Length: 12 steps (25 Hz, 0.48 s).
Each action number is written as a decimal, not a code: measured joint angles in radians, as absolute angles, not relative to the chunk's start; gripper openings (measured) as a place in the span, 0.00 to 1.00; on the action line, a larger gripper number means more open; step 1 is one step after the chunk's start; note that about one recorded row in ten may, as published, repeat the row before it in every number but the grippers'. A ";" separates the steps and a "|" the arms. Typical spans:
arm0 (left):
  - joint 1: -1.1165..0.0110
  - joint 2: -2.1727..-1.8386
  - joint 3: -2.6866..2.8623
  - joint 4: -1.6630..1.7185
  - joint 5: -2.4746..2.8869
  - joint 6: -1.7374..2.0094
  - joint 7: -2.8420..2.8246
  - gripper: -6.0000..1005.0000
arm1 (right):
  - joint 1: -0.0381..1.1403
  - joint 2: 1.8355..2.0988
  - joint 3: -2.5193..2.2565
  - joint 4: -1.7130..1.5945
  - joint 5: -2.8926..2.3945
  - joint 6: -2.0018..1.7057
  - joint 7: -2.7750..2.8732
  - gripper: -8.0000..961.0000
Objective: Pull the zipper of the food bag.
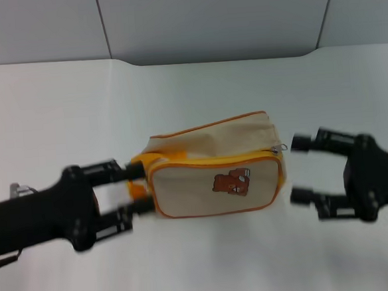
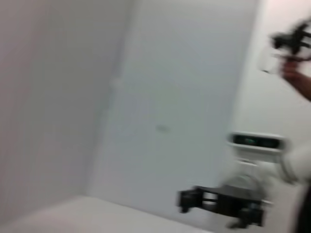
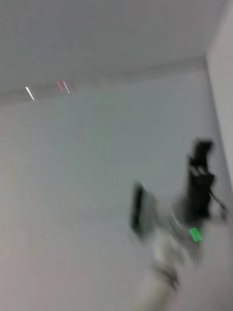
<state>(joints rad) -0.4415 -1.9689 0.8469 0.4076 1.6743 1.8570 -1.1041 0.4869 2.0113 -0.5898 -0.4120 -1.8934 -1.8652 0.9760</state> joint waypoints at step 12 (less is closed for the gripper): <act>-0.474 -1.981 0.843 0.428 1.782 1.867 -1.117 0.77 | 0.492 2.011 -0.589 -0.414 -1.957 -1.889 0.990 0.85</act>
